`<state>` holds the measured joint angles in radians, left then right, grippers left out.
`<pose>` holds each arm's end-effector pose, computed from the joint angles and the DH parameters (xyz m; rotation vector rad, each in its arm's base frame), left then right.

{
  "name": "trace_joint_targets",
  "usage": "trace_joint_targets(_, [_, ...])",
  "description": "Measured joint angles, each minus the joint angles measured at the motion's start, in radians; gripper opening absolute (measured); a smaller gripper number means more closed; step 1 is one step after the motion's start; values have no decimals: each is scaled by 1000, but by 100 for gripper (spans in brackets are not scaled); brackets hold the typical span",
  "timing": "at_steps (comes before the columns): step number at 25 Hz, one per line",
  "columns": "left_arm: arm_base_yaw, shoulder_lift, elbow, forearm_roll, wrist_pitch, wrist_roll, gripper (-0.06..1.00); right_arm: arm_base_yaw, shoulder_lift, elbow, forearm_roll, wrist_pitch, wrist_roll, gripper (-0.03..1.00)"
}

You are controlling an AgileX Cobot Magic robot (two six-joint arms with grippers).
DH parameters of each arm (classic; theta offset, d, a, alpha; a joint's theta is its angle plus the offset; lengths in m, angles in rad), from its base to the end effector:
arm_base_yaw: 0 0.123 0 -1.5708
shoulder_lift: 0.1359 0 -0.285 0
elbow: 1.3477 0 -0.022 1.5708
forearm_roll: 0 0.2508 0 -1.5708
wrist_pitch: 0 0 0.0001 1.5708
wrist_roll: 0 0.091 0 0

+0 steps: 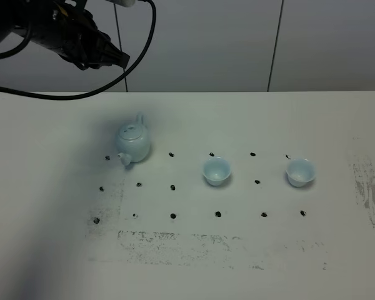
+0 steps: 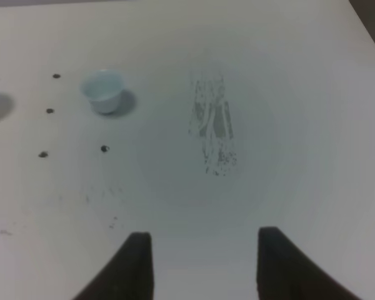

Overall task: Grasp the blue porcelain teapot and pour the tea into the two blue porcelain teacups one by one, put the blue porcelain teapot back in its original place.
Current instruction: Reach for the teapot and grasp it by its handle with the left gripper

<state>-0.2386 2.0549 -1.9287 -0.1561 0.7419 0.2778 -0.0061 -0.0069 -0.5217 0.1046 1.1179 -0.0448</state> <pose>0.4657 -0.1231 0.3038 0.5179 2.2880 -0.1611 -0.0111 0.0086 0.2790 -0.0503 2.0691 0.0943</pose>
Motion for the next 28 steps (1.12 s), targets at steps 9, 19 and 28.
trace_joint_targets(9, [-10, 210, -203, -27, 78, -28, 44, 0, 0, 0, 2, 0, 0, 37])
trace_joint_targets(19, [-50, 318, -204, -57, -12, -27, 45, 0, 0, 0, 2, 0, 0, 37])
trace_joint_targets(28, [-50, 367, -204, 7, -18, -33, 45, 0, 0, 0, 2, 0, 0, 37])
